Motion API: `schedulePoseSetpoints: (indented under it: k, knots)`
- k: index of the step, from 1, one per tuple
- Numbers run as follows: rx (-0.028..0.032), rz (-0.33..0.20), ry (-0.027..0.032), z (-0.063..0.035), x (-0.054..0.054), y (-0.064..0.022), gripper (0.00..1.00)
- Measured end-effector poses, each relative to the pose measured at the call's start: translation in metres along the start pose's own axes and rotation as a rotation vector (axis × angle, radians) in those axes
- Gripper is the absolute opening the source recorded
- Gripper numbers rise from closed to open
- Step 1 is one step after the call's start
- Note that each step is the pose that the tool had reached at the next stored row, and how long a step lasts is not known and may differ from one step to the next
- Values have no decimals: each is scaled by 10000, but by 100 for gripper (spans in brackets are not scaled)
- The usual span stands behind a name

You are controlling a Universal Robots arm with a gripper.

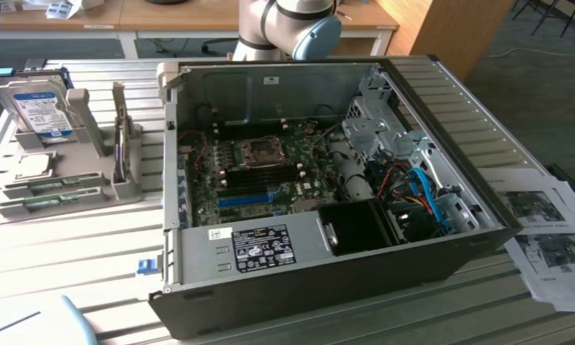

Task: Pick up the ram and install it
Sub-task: 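Pick up the ram and move it above insertion slot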

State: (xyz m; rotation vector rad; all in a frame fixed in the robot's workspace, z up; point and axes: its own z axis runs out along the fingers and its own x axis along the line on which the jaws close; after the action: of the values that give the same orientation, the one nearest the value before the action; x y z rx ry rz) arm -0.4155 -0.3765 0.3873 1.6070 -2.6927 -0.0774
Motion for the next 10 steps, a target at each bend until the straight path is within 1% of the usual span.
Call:
schedulePoseSetpoints:
  k: [6,10]
  knots:
    - [-14,-684,31,0,0,0,9]
    - [-16,-744,34,0,0,0,9]
